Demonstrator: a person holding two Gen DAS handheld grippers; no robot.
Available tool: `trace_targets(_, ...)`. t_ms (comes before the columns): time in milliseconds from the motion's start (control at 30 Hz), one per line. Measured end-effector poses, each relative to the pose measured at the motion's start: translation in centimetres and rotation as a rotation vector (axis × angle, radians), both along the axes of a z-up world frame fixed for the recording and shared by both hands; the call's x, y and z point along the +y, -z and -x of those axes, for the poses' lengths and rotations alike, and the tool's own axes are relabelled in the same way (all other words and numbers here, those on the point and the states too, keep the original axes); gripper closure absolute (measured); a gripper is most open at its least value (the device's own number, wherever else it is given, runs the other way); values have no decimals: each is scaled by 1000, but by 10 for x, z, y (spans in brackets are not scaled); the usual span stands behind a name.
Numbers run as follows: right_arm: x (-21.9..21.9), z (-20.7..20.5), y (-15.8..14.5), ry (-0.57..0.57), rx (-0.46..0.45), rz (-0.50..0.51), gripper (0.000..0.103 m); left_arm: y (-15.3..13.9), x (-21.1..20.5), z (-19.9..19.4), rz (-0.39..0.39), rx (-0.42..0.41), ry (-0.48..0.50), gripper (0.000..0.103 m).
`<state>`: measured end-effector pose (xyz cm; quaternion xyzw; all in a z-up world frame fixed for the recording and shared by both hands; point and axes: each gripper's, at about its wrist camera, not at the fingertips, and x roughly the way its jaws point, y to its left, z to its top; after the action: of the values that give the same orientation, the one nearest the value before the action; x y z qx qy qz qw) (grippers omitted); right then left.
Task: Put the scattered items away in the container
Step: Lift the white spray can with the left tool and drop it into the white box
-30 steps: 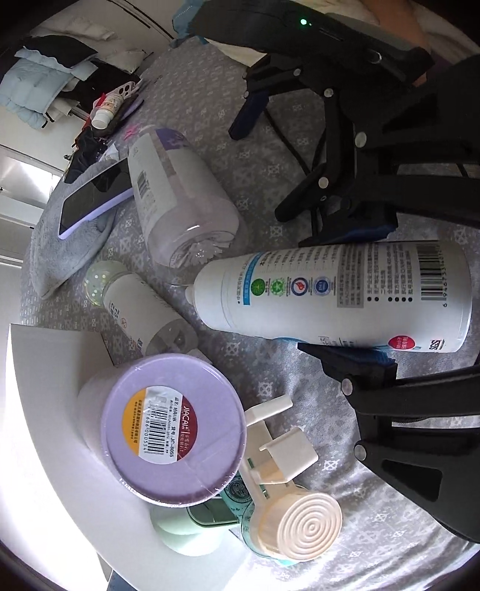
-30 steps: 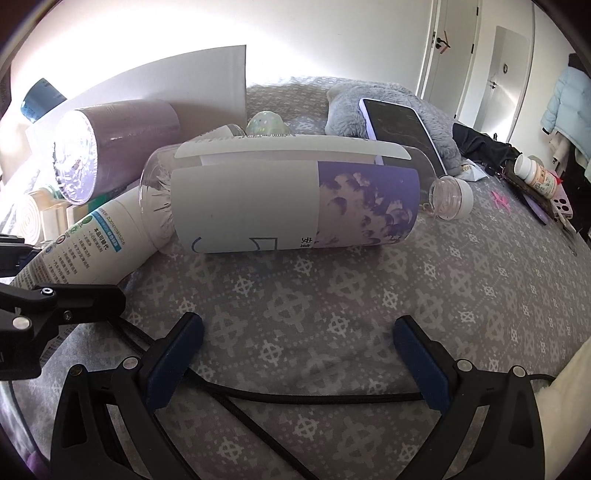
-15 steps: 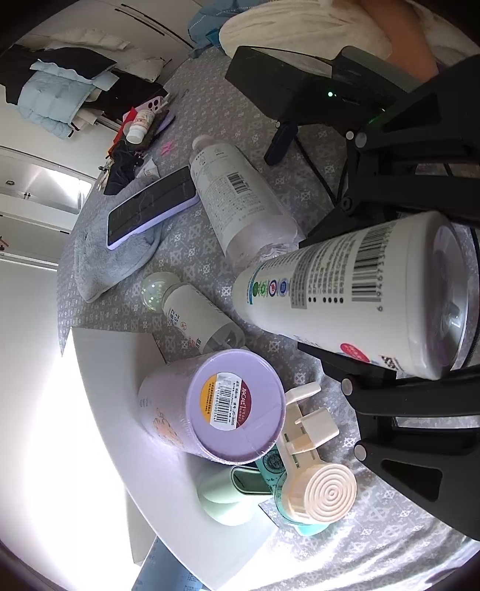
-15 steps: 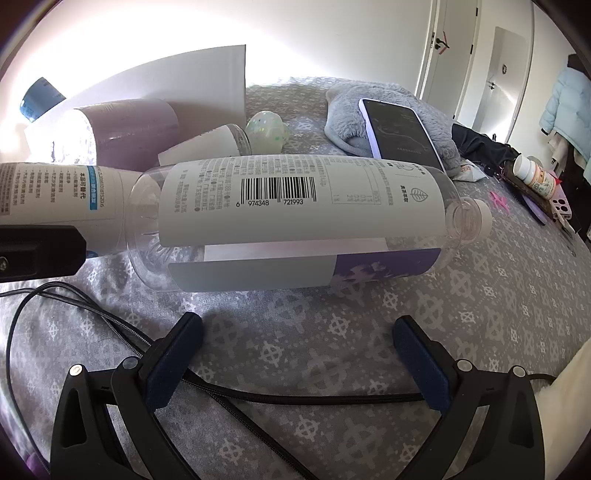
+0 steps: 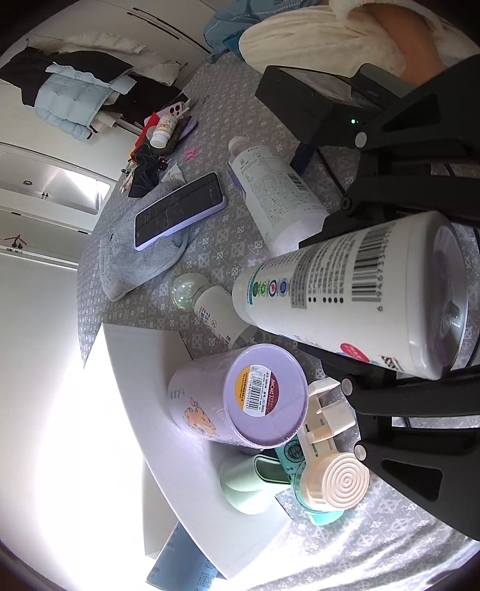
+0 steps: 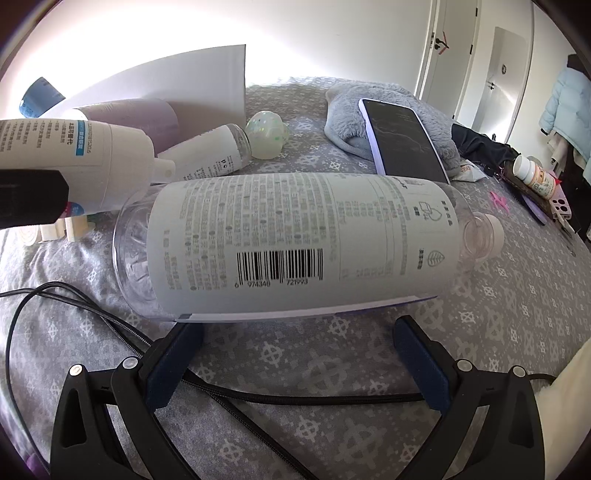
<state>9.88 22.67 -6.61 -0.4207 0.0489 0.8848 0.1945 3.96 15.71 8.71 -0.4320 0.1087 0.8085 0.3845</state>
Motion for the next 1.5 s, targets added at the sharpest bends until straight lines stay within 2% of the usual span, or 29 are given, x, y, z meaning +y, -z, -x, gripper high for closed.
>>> trace_targets(300,0,0,0,-1,-1,0,0,-13,-2,6,-41,14,-27,60)
trace_targets(433,1,0,0,-1,-1,0,0,-30,-6,16,-83,37,-54,60)
trace_targets(667,2,0,0,-1,-2,0,0,-66,-21,55,-133,117,-154,60)
trace_targets(833,1,0,0,-1,-3,0,0,-77,-33,94,-157,126,-238,60)
trace_targets(933,1,0,0,-1,-3,-1,0,-73,-39,119,-170,98,-296,60)
trace_targets(1167,1,0,1,-1,-3,-1,0,-58,-43,153,-115,80,-360,60)
trace_targets(1500,1,1,1,0,-3,-2,0,-27,-39,170,-5,26,-382,60)
